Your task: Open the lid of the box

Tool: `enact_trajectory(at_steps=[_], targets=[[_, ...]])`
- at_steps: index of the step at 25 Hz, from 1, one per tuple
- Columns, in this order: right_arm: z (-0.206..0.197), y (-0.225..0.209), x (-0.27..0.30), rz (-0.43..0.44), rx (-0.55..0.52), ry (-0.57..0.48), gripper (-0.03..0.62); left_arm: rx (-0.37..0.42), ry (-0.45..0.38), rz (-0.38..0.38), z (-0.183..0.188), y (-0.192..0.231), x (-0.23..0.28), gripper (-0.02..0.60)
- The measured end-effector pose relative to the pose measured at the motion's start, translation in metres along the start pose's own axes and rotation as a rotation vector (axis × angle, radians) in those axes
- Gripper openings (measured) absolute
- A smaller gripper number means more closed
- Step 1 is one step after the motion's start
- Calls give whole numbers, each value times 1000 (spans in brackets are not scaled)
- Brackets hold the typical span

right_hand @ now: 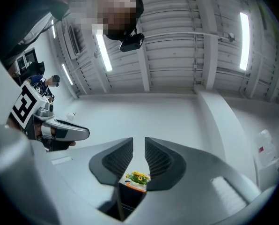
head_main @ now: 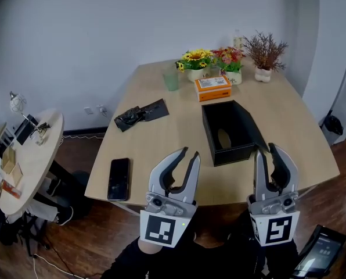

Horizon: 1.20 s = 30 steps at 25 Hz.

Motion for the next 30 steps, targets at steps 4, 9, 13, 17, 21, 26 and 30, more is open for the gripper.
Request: enact_trajectory(at_steps=[4, 9, 13, 17, 21, 26, 30], targets=[[2, 0, 2, -6, 37, 7, 66, 8, -12, -2, 5, 1, 1, 55], [1, 4, 5, 1, 19, 10, 66, 7, -11, -2, 5, 2, 0, 55], [-4, 5, 5, 8, 28, 34, 66, 5, -19, 5, 6, 4, -1, 55], [-5, 6, 4, 6, 13, 38, 66, 6, -23, 9, 6, 6, -2, 55], [-8, 6, 2, 6, 6, 53, 66, 5, -22, 7, 4, 5, -3, 55], [-9, 0, 5, 0, 4, 60, 65, 2, -10, 7, 1, 4, 3, 55], [-7, 2, 3, -6, -1, 56, 66, 2, -12, 8, 2, 4, -1, 55]])
Point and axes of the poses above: the fingertips, and each gripper's own axes: x forward along the fingers, y to its left, z out of its top, the point moved 2 cm from there along -x, backward along the fingers, and after that the axes turned 8 degrees about -z, right-handed, at the moved point
